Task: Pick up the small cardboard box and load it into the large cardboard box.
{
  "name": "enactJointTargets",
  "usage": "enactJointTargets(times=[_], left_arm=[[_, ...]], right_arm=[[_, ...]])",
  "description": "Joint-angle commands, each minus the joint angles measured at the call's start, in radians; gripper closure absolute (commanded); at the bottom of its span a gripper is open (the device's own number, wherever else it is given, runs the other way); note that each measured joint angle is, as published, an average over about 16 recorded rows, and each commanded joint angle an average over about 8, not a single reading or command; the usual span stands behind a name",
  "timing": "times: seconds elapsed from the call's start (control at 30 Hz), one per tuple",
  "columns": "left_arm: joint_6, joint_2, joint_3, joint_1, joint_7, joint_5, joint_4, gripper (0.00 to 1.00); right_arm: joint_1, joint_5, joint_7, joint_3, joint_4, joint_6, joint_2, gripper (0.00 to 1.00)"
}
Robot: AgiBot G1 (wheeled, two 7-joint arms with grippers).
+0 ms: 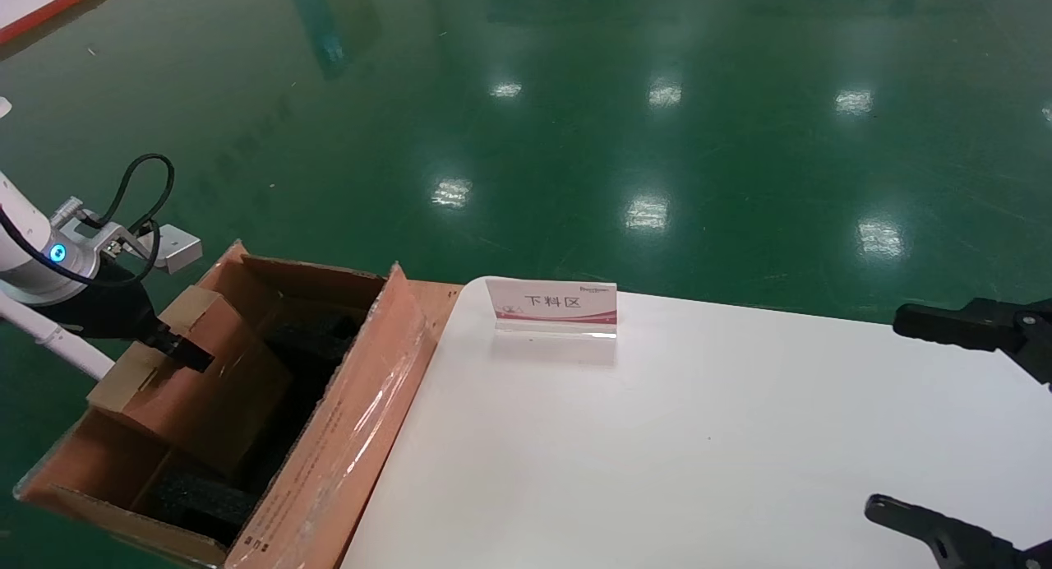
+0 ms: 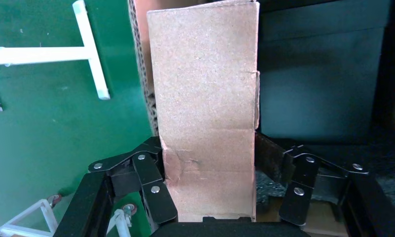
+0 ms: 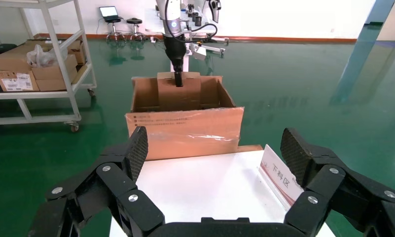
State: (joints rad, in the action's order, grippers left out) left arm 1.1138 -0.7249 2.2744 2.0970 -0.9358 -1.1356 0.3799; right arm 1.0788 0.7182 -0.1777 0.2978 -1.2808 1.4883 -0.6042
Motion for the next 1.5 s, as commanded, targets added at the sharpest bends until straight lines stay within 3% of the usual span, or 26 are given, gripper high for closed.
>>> enactJointTargets(times=[0.03,0.8,1.0,1.27,1.5], left_arm=[[0.000,0.001,0.000,0.001,-0.001,0.000,0.001,0.00],[-0.006,-0.003,-0.013,0.021,0.019,0.011,0.026,0.00],[-0.043,0.026,-0.076,0.094,0.088,0.077,0.113,0.00],[-0.092,0.137,-0.187,0.201,0.196,0.202,0.304,0.00],[-0.126,0.184,-0.221,0.238,0.220,0.231,0.419,0.00]], right_arm=[[0.000,0.000,0.000,0.000,0.000,0.000,0.000,0.00],[0.000,0.000,0.000,0.000,0.000,0.000,0.000,0.00],[0.000,0.000,0.000,0.000,0.001,0.000,0.000,0.00],[0.001,0.000,0.001,0.001,0.001,0.000,0.000,0.00],[0.001,0.000,0.001,0.001,0.001,0.000,0.000,0.00]])
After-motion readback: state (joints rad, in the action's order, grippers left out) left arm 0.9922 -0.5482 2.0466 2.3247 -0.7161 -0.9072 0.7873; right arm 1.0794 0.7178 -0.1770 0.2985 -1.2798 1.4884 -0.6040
